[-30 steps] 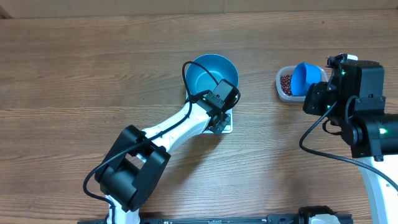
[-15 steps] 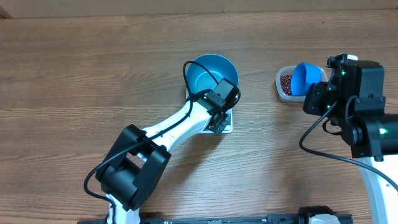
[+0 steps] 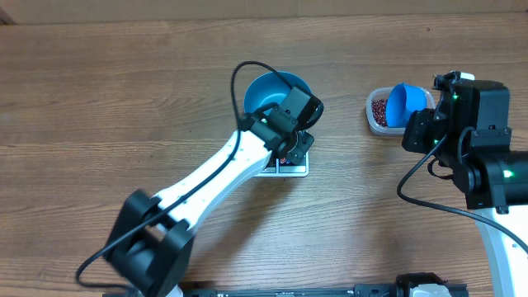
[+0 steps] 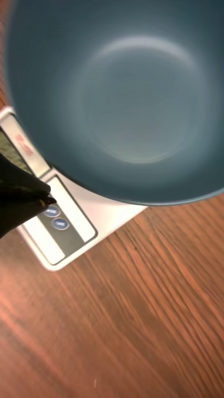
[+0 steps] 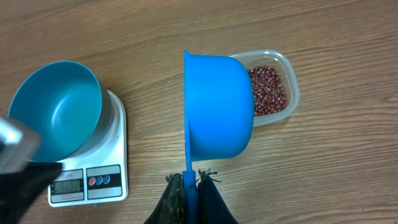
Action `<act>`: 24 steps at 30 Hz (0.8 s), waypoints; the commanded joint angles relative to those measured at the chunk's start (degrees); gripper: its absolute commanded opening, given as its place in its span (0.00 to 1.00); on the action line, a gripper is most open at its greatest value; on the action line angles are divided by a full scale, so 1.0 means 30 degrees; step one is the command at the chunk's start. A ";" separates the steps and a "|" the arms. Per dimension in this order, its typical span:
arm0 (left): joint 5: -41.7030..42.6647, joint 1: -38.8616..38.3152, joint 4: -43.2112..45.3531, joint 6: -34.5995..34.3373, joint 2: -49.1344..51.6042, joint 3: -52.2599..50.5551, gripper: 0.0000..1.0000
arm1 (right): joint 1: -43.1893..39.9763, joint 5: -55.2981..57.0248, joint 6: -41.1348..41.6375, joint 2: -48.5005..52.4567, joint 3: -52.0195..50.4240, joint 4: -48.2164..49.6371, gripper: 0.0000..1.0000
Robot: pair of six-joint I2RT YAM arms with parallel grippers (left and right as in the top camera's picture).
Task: Scoop item into bowl and weigh 150g on scale
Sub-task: 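Raise the left gripper and hold it beside the scale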
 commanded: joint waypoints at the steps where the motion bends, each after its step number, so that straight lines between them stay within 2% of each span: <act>1: 0.0189 -0.0044 -0.0831 -0.0546 -0.1727 0.0423 0.04 | -0.0102 0.0073 -0.0153 -0.0248 0.0459 0.0007 0.04; 11: 0.0233 0.0372 -0.5785 -0.2863 -0.4634 0.0423 0.04 | -0.0102 0.0058 -0.0153 -0.0248 0.0459 -0.0233 0.04; 24: 0.0204 0.0488 -0.9296 -0.3002 -0.7009 0.0423 0.05 | -0.0102 -0.0131 -0.0160 -0.0248 0.0459 -0.0670 0.04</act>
